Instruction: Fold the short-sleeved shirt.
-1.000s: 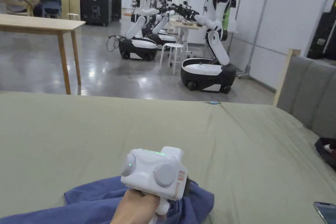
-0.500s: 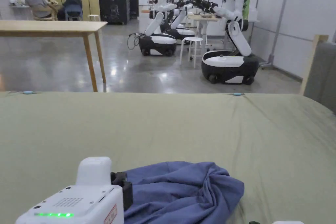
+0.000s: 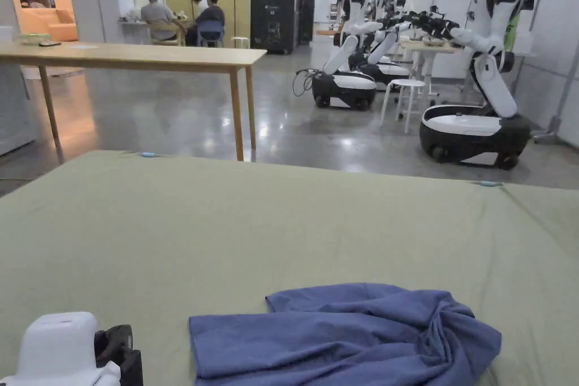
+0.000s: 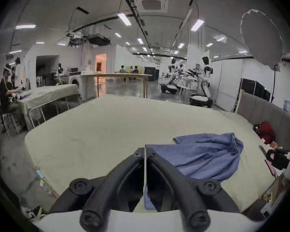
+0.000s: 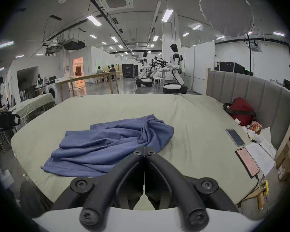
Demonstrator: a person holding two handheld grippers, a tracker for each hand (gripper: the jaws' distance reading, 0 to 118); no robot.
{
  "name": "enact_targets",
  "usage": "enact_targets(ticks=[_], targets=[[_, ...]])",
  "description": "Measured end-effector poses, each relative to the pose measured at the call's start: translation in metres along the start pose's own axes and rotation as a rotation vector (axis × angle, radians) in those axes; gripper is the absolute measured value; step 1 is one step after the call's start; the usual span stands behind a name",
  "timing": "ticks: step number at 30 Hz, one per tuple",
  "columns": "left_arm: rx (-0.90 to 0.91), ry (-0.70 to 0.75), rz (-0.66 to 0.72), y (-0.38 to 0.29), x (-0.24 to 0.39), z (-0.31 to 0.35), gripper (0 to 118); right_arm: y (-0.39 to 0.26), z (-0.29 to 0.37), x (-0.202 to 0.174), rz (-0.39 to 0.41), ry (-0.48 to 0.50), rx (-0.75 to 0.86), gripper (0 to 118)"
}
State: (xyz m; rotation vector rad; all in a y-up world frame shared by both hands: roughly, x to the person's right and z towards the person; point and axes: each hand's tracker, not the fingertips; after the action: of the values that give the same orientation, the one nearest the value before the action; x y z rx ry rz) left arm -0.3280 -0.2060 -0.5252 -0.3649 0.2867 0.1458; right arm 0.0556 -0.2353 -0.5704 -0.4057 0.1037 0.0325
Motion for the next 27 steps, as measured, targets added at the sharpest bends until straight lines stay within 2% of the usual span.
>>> enact_targets(ticks=[6,11,16,17,18,19,20,22,25,26,27], targets=[[-0.115,-0.062,-0.009,0.007,0.001,-0.049,0,0.0,-0.011,-0.001,0.011,0.002,-0.02,1],[-0.275,-0.094,-0.033,0.013,0.004,-0.151,0,-0.003,-0.031,-0.002,0.009,0.006,-0.043,1],[-0.531,-0.149,-0.051,0.007,0.011,-0.254,1,-0.011,-0.053,0.001,0.014,-0.001,-0.102,1],[-0.547,-0.136,-0.029,0.004,0.012,-0.269,15,-0.013,-0.059,0.003,0.013,-0.009,-0.113,1],[-0.547,-0.109,-0.023,0.003,0.012,-0.281,40,-0.016,-0.063,0.005,0.012,-0.013,-0.122,1],[-0.578,-0.091,-0.041,0.002,0.01,-0.292,76,-0.018,-0.066,0.006,0.009,-0.018,-0.133,1],[-0.622,-0.051,-0.07,-0.002,0.013,-0.304,102,-0.02,-0.07,0.008,0.004,-0.023,-0.144,1],[-0.666,-0.02,-0.185,-0.011,0.022,-0.316,102,-0.024,-0.074,0.012,-0.013,-0.02,-0.161,1],[-0.675,-0.024,-0.186,-0.019,0.03,-0.326,104,-0.029,-0.078,0.015,-0.03,-0.023,-0.177,1],[-0.671,-0.019,-0.186,-0.016,0.031,-0.326,99,-0.03,-0.079,0.016,-0.032,-0.022,-0.185,1],[-0.665,-0.016,-0.184,-0.013,0.031,-0.32,83,-0.03,-0.079,0.017,-0.033,-0.021,-0.192,1]])
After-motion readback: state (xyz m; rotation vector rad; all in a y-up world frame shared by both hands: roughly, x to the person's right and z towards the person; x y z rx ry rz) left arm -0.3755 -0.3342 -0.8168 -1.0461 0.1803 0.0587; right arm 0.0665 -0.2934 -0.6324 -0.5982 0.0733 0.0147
